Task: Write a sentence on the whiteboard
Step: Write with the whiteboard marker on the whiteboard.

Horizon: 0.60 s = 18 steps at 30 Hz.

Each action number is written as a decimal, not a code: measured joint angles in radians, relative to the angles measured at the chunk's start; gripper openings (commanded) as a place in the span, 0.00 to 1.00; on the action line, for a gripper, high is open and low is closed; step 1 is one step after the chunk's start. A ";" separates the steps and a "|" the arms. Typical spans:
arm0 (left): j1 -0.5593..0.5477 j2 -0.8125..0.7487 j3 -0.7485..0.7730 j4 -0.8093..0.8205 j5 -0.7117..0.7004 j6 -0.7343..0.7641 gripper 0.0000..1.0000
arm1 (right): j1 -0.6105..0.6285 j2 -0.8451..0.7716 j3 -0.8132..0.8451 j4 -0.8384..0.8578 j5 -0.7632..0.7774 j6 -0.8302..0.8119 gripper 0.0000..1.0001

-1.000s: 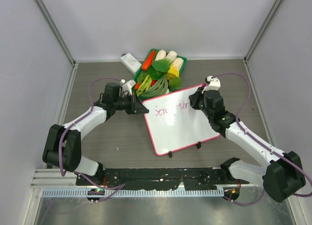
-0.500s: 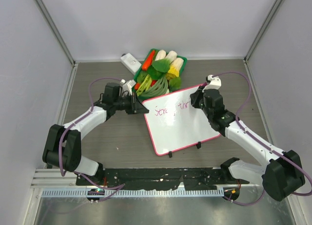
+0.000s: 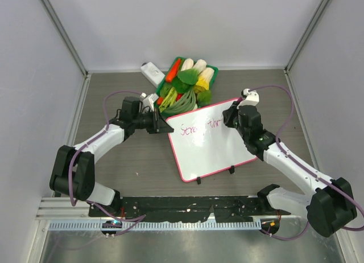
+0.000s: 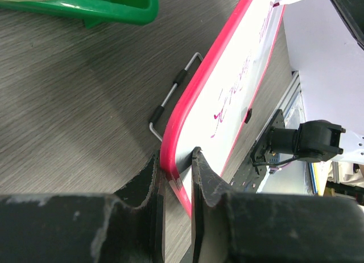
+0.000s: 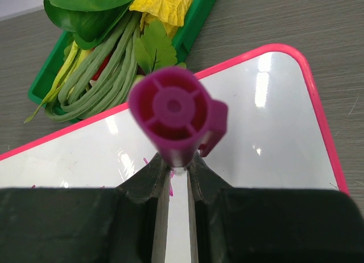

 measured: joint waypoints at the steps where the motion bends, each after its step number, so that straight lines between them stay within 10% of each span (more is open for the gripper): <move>1: 0.000 0.000 0.000 0.000 0.000 0.000 0.00 | 0.000 -0.003 -0.003 0.000 0.000 0.000 0.01; 18: 0.000 0.000 0.003 -0.005 0.001 0.001 0.00 | -0.001 -0.033 0.013 -0.036 0.017 0.010 0.02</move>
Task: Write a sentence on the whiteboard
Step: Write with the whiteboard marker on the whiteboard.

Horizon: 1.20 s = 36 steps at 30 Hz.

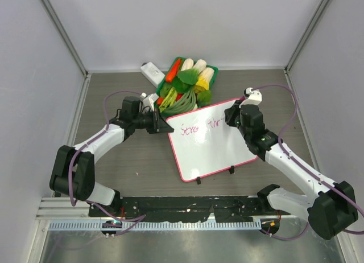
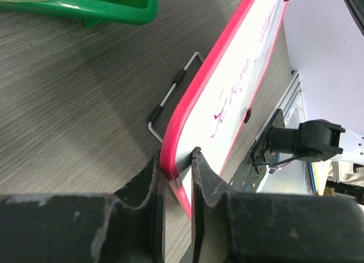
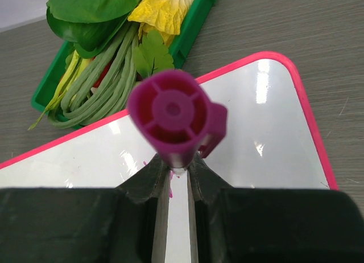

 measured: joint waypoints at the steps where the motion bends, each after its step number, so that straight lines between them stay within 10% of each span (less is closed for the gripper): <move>1: 0.000 0.000 0.000 0.000 0.000 0.000 0.00 | -0.001 0.000 0.003 0.000 0.003 0.000 0.01; 36: -0.006 0.000 0.007 -0.007 -0.004 0.014 0.00 | -0.019 -0.048 -0.064 -0.032 -0.029 0.001 0.02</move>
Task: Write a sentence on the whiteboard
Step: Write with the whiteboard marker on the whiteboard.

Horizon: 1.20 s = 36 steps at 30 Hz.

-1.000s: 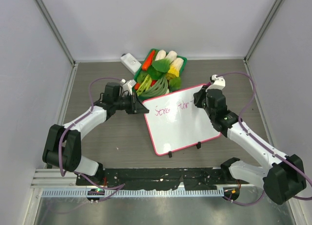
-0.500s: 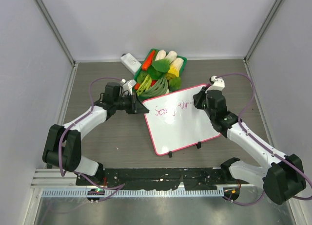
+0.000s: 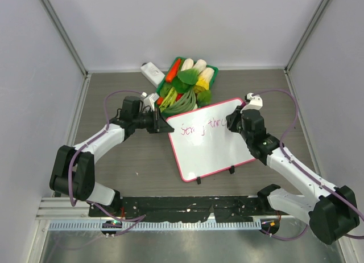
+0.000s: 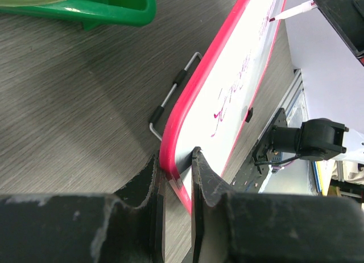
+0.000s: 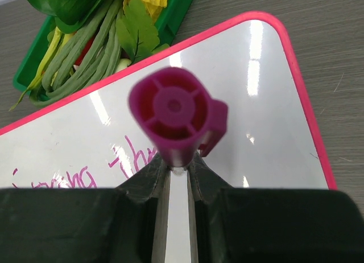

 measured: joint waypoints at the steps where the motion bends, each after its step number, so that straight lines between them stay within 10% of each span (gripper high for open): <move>1: 0.000 0.000 0.000 0.000 0.000 0.000 0.00 | 0.000 0.003 0.000 0.002 0.003 0.000 0.01; 36: -0.006 0.000 0.000 -0.003 -0.008 0.005 0.00 | -0.031 0.035 0.079 0.026 0.024 -0.004 0.02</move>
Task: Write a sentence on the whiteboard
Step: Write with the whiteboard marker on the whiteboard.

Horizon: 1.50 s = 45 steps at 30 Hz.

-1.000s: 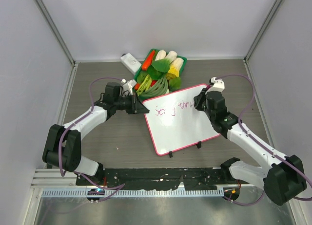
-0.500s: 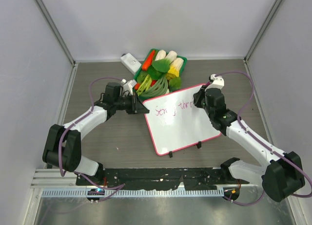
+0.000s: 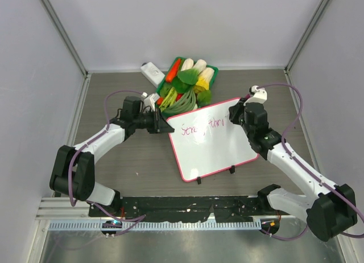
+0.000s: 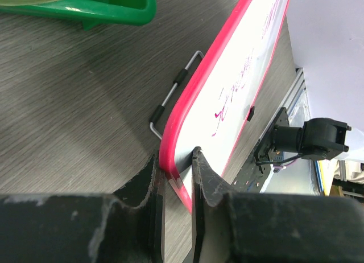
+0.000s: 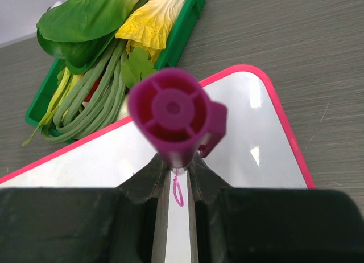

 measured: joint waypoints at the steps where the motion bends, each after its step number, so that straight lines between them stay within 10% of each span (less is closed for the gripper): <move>1: 0.000 0.000 0.000 0.000 0.000 0.000 0.00 | -0.002 0.001 0.000 0.000 0.000 0.000 0.01; 45: -0.001 0.000 0.000 -0.001 -0.004 0.002 0.00 | -0.009 0.002 -0.036 -0.032 -0.020 0.000 0.02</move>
